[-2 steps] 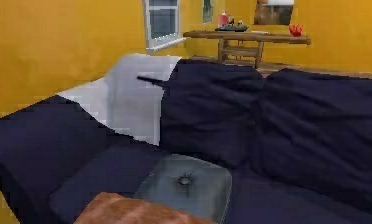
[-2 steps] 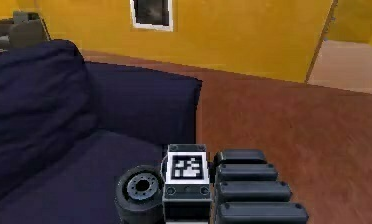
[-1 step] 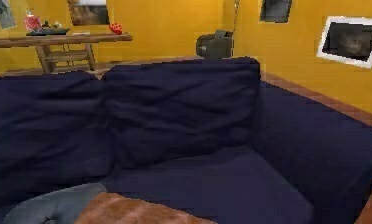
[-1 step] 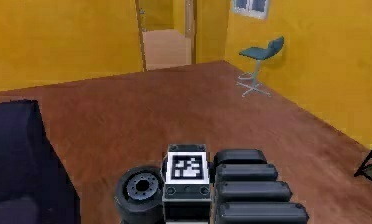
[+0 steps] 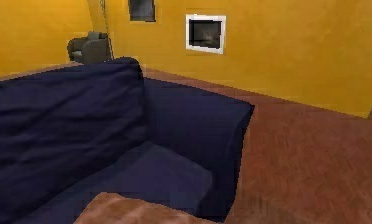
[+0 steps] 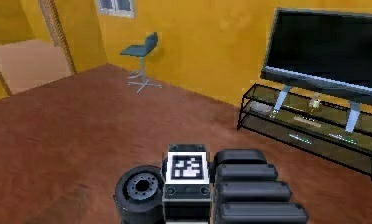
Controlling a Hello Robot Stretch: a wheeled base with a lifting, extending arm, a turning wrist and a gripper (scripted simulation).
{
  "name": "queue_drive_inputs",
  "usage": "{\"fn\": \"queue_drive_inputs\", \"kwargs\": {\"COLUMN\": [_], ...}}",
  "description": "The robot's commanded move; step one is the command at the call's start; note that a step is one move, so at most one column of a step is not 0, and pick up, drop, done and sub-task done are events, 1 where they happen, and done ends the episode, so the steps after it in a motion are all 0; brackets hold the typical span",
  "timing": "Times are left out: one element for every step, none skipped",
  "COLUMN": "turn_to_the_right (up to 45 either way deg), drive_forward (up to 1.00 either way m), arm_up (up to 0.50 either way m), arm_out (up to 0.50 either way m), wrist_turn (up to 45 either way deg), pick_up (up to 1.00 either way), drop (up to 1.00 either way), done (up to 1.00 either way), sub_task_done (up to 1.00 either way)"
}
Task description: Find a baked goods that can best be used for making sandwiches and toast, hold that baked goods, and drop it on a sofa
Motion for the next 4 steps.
{"fn": "queue_drive_inputs", "kwargs": {"turn_to_the_right": [3.0, -45.0, -45.0, -21.0], "drive_forward": [0.00, 0.00, 0.00, 0.00], "arm_up": [0.00, 0.00, 0.00, 0.00], "arm_out": [0.00, 0.00, 0.00, 0.00], "wrist_turn": [0.0, 0.0, 0.0, 0.0], "pick_up": [0.00, 0.00, 0.00, 0.00], "drop": [0.00, 0.00, 0.00, 0.00], "done": [0.00, 0.00, 0.00, 0.00], "sub_task_done": [0.00, 0.00, 0.00, 0.00]}}
